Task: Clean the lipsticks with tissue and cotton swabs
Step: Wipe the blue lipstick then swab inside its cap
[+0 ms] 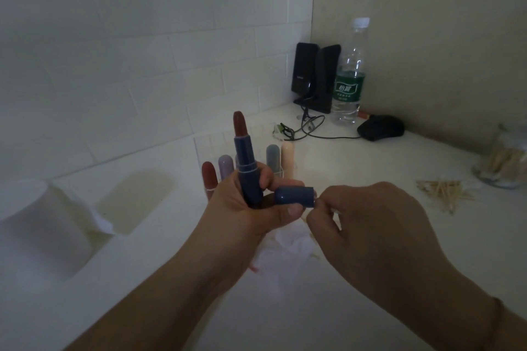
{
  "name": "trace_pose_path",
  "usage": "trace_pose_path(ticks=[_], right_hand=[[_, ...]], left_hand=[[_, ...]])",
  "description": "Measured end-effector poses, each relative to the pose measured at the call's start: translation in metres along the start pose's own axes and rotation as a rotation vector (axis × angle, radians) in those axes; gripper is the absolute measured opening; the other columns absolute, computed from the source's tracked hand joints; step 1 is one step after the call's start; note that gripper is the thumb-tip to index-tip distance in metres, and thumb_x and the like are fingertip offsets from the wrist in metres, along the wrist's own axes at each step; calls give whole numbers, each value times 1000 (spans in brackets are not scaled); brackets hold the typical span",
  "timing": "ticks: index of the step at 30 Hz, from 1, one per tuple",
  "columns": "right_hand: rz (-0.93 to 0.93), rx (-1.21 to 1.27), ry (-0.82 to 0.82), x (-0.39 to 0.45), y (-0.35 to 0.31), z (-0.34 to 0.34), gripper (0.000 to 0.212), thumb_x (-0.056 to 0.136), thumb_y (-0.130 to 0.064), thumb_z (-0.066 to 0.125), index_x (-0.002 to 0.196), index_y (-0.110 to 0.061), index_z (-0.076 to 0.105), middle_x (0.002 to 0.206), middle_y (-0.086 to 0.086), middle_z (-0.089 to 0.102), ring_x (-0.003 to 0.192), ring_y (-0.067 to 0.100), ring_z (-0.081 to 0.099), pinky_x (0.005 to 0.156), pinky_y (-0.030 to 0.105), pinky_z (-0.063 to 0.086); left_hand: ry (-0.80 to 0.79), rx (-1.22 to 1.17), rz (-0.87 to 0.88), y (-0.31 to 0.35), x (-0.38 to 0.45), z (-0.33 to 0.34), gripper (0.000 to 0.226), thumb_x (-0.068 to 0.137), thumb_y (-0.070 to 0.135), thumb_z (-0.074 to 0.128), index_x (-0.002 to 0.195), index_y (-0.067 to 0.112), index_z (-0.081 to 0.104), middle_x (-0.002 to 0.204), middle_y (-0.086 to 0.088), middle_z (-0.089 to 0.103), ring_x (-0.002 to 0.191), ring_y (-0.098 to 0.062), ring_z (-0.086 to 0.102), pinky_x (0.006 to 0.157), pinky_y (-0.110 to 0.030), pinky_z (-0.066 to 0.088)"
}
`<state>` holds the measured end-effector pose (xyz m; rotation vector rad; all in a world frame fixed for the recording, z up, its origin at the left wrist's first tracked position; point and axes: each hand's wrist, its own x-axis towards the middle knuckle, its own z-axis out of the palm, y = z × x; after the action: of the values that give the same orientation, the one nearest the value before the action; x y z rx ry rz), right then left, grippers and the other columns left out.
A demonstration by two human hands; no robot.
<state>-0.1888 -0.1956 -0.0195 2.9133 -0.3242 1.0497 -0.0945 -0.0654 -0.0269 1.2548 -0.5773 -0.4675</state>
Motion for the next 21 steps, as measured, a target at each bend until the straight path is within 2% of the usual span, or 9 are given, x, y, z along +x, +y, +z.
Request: trace_pose_path(ticks=[3,7,10,13,15,19,21], right_hand=[[-6,15,23,-1,1,4,36,85,-33,57,50,-26,58,43,-13,18,36,-1,-3,51,5,-2],[-4,-15,27,0,-1,4,34,83,-30,59,50,-25,56,45,-12,14,38,1,-6,53,7,-4],[-14,8,18,1,-2,2,26,75,-28,62,50,-25,54,44,-11,13,38,1,-5,51,7,-3],[-14,-8,20,1,-3,0,34,85,-29,53,51,-25,53,43,-10,14,37,2,-5,51,8,-4],[-16,-1,28,1,-3,-3,34,84,-34,51,52,-24,54,43,-10,15,37,2,-4,50,9,-4],[-31,48,40,0,-3,-8,37,86,-35,37,56,-23,55,43,-11,19,34,5,11,45,10,2],[-33,108,58,1,-2,-11,36,88,-35,38,59,-23,56,44,-12,19,34,2,13,45,8,7]], left_hand=[[1,13,-3,0,0,-1,33,58,1,75,70,26,56,81,-7,67,107,-34,64,105,-56,40],[-8,38,-12,1,0,-2,32,57,5,78,67,28,58,83,-10,66,106,-34,65,103,-56,42],[-10,15,-37,3,-1,-2,33,54,7,81,66,26,58,76,-6,63,103,-39,64,98,-54,47],[-20,-38,-67,6,-4,1,36,59,9,82,76,14,51,73,-7,63,94,-33,69,89,-46,55],[-37,-79,-82,9,-5,2,31,61,3,72,78,8,47,69,-6,64,86,-29,72,79,-38,59],[-88,-129,-125,15,-4,1,20,67,0,63,77,7,46,67,-8,65,69,-25,70,61,-26,58],[-101,-157,-147,16,-3,1,16,70,3,62,76,8,48,70,-12,67,63,-24,69,56,-25,58]])
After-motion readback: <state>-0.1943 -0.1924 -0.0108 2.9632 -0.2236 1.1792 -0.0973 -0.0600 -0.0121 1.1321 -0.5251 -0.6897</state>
